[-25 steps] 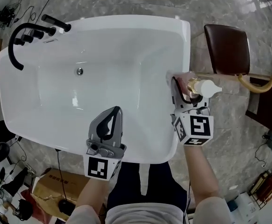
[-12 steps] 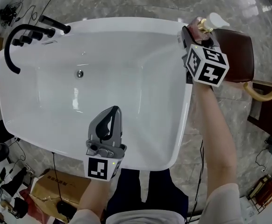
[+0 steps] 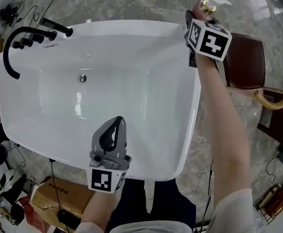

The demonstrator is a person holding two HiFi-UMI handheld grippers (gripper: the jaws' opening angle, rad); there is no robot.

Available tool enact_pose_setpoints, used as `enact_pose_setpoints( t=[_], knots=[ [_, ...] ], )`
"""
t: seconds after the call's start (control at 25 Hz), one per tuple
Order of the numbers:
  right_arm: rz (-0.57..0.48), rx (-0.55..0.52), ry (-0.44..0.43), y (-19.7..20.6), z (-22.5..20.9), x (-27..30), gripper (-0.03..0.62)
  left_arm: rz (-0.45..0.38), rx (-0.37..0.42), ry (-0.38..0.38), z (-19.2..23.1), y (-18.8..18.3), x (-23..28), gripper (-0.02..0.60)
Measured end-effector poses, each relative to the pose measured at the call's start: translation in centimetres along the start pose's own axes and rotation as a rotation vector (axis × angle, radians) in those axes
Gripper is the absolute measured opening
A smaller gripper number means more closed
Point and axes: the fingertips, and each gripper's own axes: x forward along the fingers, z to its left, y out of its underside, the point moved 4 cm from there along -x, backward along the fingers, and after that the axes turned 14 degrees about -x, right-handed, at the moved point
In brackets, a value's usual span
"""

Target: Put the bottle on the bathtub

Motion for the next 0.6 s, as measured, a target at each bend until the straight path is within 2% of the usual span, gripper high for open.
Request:
enact_pose_setpoints(
  t=[0.32, 0.6],
  knots=[
    [-0.037, -0.009, -0.006, 0.5, 0.3, 0.4, 0.219, 0.001, -0.008, 0.007, -0.2, 0.3, 0.4, 0.008],
    [-0.028, 0.023, 0.054, 0.6, 0.2, 0.2, 0.219, 0.05, -0.027, 0.012, -0.9, 0.8, 0.3, 0.008]
  ],
)
